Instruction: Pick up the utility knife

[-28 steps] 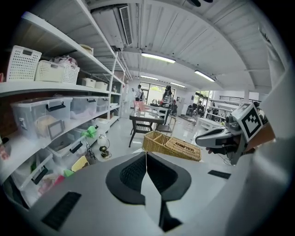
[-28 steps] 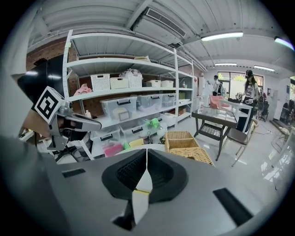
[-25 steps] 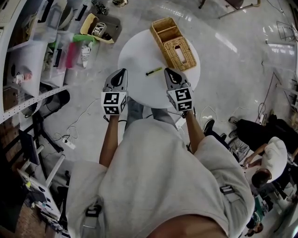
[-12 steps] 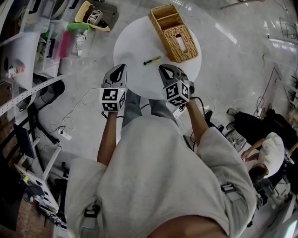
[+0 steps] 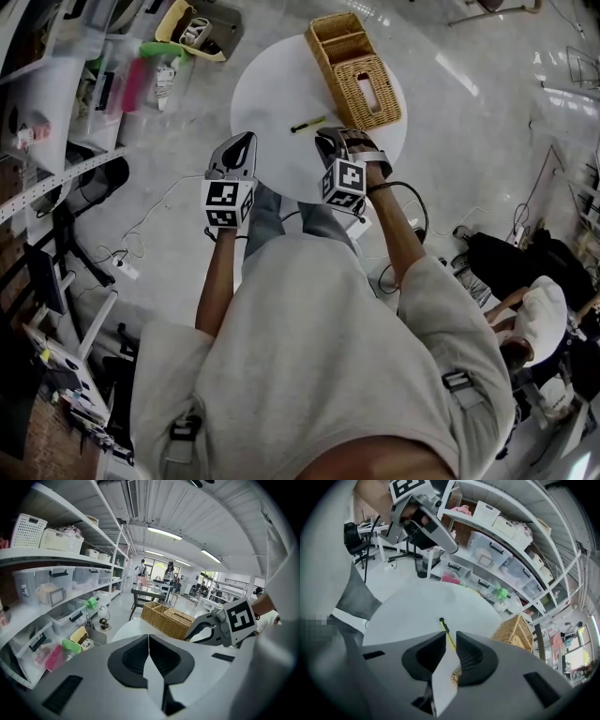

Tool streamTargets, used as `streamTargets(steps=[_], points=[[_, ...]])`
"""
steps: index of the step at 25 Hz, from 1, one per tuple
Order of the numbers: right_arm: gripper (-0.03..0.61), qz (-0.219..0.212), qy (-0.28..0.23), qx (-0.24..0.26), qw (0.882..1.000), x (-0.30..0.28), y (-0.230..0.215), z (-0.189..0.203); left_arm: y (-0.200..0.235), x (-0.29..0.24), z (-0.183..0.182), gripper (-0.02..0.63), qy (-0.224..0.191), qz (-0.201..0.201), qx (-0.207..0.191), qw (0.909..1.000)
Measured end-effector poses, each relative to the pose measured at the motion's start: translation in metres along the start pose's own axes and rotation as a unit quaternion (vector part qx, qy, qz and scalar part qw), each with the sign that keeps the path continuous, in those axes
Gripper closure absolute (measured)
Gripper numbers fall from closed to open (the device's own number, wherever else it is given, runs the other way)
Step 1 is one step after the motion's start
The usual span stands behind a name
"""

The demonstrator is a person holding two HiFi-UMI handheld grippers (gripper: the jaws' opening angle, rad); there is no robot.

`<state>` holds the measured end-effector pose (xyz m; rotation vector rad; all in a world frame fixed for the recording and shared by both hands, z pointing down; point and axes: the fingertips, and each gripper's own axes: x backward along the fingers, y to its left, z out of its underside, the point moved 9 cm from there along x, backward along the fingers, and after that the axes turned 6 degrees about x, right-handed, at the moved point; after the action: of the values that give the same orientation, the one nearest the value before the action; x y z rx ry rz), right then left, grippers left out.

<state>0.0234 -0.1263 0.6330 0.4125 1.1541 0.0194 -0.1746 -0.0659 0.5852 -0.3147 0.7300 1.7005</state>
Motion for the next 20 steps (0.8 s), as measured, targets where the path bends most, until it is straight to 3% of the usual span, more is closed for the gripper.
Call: streamTargets(steps=[3,11,20], points=[[0.405,-0.018,0.019,0.017,1.000,-0.011,-0.001,-0.003,0.001,0.000,0.001,0.592,0.000,-0.002,0.003,1.0000],[0.402,-0.039,0.047,0.056,0.997,-0.044,-0.002,-0.017,0.003,0.003,0.010,0.592,0.008,-0.002,0.010,0.9999],[0.420,-0.081,0.081,0.065,0.991,-0.081,0.000,-0.015,0.008,0.005,0.015,0.592,0.013,-0.004,0.015,0.9998]])
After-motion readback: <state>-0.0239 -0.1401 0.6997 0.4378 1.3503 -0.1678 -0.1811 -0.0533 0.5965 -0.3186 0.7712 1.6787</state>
